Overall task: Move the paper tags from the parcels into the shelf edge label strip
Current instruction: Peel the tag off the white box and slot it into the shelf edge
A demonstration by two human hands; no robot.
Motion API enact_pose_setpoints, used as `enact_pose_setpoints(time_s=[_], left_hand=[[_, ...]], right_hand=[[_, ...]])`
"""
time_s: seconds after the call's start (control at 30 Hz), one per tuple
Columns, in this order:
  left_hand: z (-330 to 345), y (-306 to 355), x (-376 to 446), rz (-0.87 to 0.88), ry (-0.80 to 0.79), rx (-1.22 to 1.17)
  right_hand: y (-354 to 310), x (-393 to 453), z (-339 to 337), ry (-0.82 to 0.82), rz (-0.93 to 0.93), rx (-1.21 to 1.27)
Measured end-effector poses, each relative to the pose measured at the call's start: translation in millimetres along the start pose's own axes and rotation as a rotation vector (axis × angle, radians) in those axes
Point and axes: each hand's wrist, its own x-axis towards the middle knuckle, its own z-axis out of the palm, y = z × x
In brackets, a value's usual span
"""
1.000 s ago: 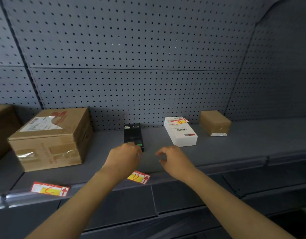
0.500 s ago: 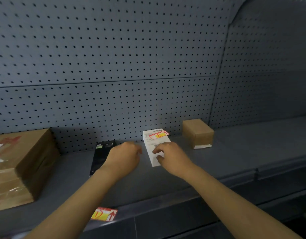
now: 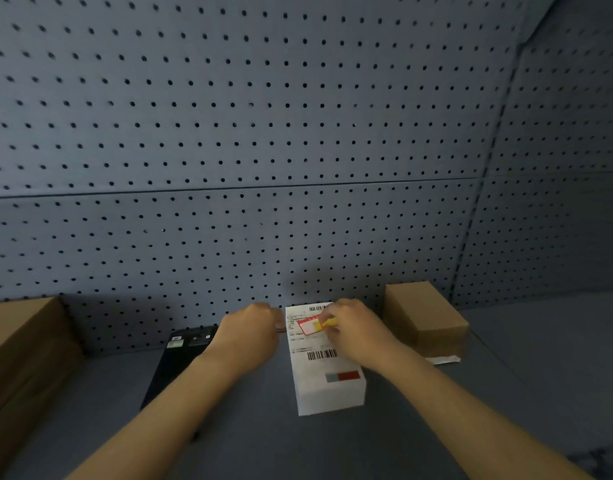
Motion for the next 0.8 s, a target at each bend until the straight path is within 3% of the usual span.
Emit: enact_pose_setpoints(time_s=[0.47,0.8], left_hand=[[14.5,-16.4,64.5,0.118,-0.073,-0.003],[16.0,-8.6,72.7,0.099,-0.109,0.069]], right_hand=[[21.9,66.6,-2.7,-0.371,0.002,-0.06],[16.6,84.7,-10.7,-0.461,0.045,-0.118]])
